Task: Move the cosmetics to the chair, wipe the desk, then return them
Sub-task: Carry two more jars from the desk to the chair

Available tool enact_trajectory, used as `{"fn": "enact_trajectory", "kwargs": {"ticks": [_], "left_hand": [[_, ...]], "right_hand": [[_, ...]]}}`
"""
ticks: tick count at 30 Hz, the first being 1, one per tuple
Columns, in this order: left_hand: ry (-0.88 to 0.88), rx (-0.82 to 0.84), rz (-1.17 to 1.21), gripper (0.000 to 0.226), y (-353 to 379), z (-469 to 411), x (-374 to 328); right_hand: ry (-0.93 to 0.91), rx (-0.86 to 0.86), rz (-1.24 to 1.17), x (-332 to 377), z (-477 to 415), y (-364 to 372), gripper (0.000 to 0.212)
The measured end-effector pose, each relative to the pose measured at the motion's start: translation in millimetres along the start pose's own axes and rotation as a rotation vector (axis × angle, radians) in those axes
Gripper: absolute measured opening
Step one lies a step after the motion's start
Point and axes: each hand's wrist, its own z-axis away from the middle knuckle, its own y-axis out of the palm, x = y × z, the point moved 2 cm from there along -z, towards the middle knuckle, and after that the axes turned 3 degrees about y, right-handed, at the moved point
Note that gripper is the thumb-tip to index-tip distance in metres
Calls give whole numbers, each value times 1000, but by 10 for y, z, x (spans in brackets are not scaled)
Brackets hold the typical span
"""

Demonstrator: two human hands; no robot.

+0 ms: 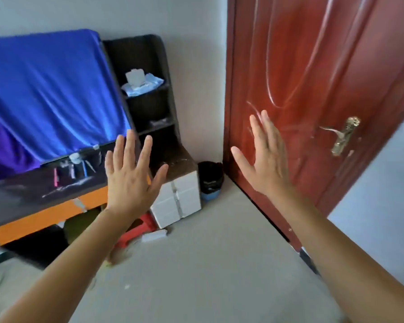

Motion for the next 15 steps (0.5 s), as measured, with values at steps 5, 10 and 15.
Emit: {"fn": "enact_trajectory", "kwargs": {"ticks": [5,10,15], "left_hand": [[-255,-16,-146,70,-524,424,1746],[-448,3,-189,71,-595,705,2726],[-570,42,-168,71,-209,744,3372]], "right_hand": [[-131,196,-206,1551,-338,1326,76],[-260,303,-309,2541,-494,2296,75],[-302,397,-344,2939,-584,3271,73]]}}
